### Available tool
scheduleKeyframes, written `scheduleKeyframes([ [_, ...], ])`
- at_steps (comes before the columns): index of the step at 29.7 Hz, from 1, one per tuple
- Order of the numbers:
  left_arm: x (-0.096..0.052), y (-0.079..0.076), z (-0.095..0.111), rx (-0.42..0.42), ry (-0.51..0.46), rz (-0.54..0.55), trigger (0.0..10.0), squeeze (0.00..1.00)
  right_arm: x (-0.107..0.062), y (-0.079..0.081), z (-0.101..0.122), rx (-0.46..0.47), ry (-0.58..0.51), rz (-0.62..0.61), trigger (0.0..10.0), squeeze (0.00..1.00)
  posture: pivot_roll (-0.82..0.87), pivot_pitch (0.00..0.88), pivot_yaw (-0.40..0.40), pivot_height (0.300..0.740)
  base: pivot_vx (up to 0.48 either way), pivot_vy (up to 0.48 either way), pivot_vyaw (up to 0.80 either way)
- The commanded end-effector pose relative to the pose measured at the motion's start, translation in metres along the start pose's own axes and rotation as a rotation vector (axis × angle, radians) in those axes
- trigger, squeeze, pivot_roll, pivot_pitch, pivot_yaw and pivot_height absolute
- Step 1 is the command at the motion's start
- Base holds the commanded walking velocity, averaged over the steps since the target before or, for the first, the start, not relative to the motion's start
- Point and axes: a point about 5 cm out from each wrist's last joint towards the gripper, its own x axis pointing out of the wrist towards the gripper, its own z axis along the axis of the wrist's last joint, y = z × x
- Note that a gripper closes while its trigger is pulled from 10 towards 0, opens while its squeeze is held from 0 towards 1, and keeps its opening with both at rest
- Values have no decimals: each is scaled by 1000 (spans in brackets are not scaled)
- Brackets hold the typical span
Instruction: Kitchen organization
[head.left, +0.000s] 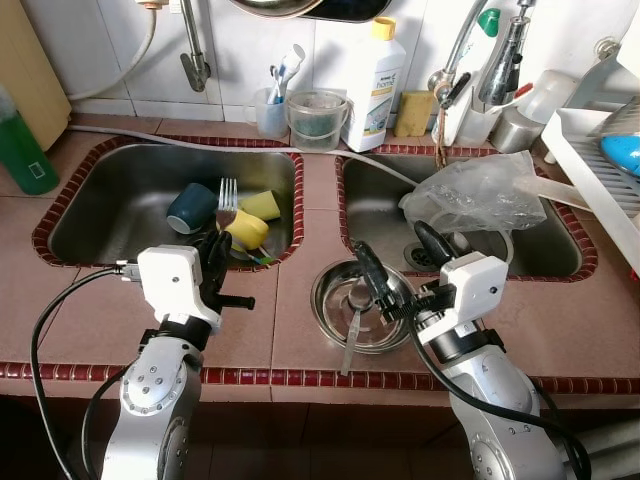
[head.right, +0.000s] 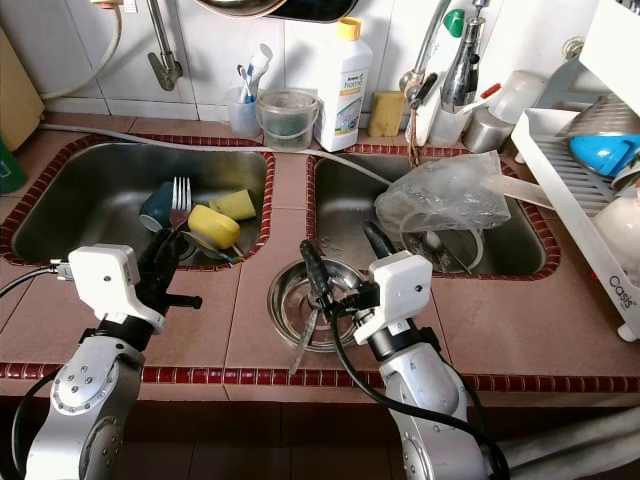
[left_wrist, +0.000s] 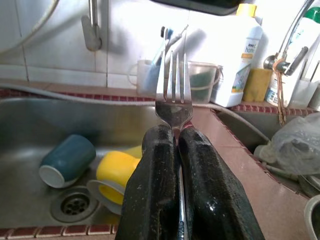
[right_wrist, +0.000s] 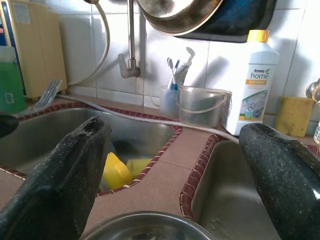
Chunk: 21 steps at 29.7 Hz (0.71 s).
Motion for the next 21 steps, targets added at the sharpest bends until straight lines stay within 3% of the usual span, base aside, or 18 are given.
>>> scheduleKeyframes([
  [1,2,-2,-1,-14,13,-12,10000,0,-2,0,-3,1,12,5,10000,0,-27,66,-37,740,0,0,0],
  [21,11,1,4,-28,10,-39,10000,0,-5,2,-3,6,26,32,10000,0,-30,76,-37,740,0,0,0],
])
